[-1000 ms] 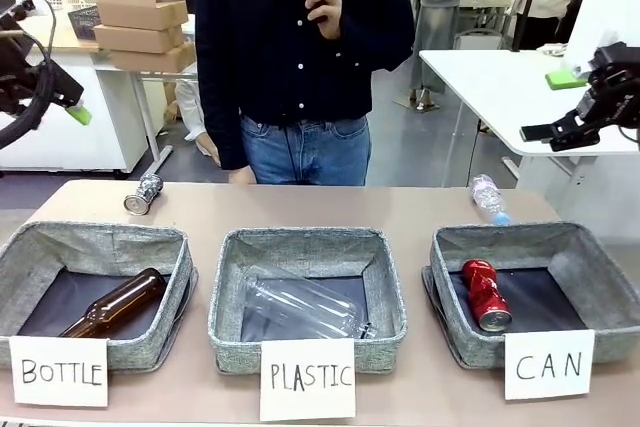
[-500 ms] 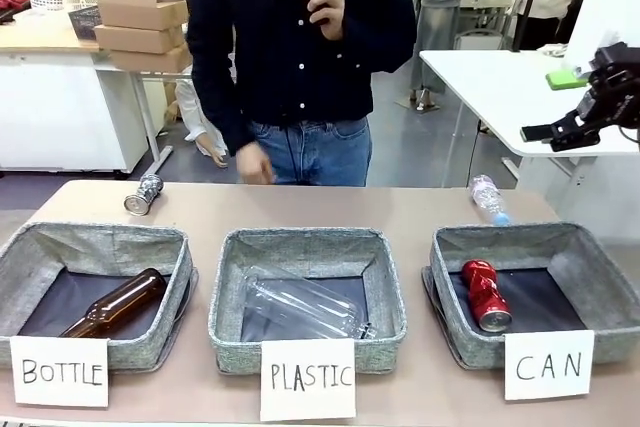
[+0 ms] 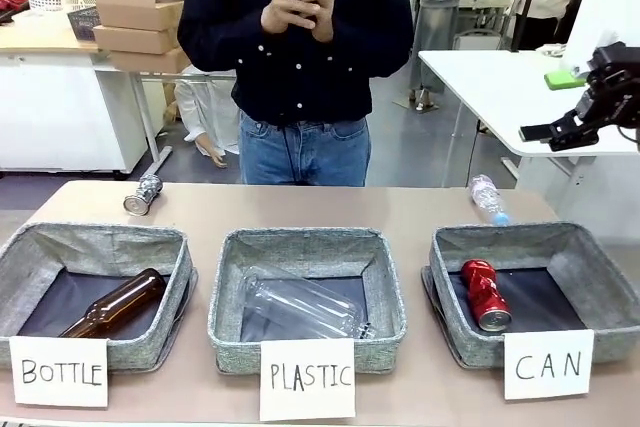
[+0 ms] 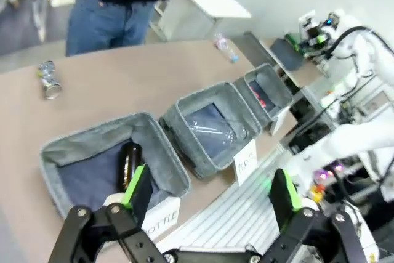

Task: Sort the can waste into the basket.
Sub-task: Pick up the can waste from the table and place it in the right Fabric basket.

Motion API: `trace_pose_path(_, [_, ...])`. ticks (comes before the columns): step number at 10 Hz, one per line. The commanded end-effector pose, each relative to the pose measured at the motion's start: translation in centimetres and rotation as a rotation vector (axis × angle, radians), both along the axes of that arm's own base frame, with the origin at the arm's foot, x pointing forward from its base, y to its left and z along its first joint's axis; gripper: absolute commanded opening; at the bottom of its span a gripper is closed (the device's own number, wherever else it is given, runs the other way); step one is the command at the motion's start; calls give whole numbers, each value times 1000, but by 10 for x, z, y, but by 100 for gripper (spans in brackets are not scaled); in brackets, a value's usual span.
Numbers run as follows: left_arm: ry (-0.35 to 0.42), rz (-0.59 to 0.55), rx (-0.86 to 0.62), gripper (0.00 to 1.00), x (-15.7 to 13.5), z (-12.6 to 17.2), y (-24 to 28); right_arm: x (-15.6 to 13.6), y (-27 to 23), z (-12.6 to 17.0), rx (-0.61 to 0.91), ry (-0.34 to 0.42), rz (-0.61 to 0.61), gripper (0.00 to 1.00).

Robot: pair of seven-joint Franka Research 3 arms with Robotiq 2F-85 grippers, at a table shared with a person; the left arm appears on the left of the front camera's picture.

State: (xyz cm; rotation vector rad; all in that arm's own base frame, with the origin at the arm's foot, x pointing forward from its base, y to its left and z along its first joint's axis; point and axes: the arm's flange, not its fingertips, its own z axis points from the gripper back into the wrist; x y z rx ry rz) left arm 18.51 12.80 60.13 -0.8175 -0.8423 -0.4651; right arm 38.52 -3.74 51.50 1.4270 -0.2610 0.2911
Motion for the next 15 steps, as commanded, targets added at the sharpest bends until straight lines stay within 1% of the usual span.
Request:
trace_pose_path(1, [21,-33,21,100,9,11,3,0,1,0,-9,-10,-5,100])
trace_pose_path(15, [21,-33,21,100,9,11,3,0,1,0,-9,-10,-5,100])
